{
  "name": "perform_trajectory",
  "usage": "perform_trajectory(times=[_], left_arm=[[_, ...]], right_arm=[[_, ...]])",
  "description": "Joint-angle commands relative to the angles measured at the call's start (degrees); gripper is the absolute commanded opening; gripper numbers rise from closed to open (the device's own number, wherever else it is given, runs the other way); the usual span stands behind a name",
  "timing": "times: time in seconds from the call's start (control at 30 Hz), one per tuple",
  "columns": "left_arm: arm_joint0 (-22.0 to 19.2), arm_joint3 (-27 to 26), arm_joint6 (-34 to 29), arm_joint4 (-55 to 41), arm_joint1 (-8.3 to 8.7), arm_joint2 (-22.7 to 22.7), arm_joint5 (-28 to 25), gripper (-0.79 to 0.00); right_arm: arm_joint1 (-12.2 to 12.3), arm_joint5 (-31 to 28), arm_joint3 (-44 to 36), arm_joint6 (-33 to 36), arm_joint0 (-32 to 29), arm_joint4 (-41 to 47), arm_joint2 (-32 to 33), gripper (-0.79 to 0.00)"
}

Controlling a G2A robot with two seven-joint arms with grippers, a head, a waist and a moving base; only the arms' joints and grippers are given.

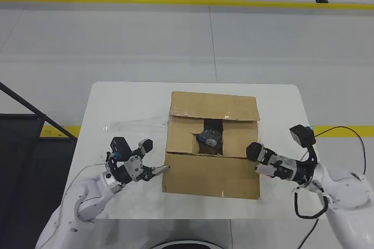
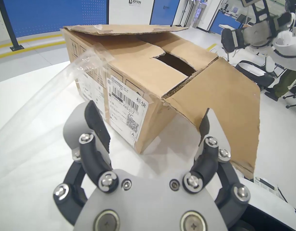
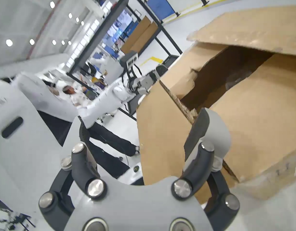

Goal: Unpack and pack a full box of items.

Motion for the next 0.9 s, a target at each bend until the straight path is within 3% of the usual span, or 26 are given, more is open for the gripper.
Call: perform_trajectory(times=[0.0, 0.07, 0.47, 0.6, 0.87], left_arm=[[0.0, 0.1, 0.3, -0.2, 0.02, 0.1, 0.4, 0.000], [0.1, 0.1, 0.4, -0.4, 0.03, 0.0, 0.6, 0.000], [0.1, 0.1, 0.4, -0.4, 0.03, 0.0, 0.6, 0.000], [0.0, -0.8, 0.6, 0.5, 0.11, 0.2, 1.1, 0.000], [0.3, -0.6, 2.5, 0.8, 0.31, 0.3, 0.7, 0.000]], right_arm=[[-0.2, 3.7, 0.5, -0.4, 1.9, 1.9, -0.9, 0.000], [-0.3, 6.5, 1.2, -1.2, 3.3, 2.2, -1.3, 0.000], [-0.3, 7.1, 1.2, -1.5, 3.2, 2.6, -1.5, 0.000], [-1.0, 14.4, 2.3, -5.3, 5.5, 4.4, -4.5, 0.000], [-2.1, 23.5, 8.4, -2.5, 13.0, 3.8, -10.5, 0.000]])
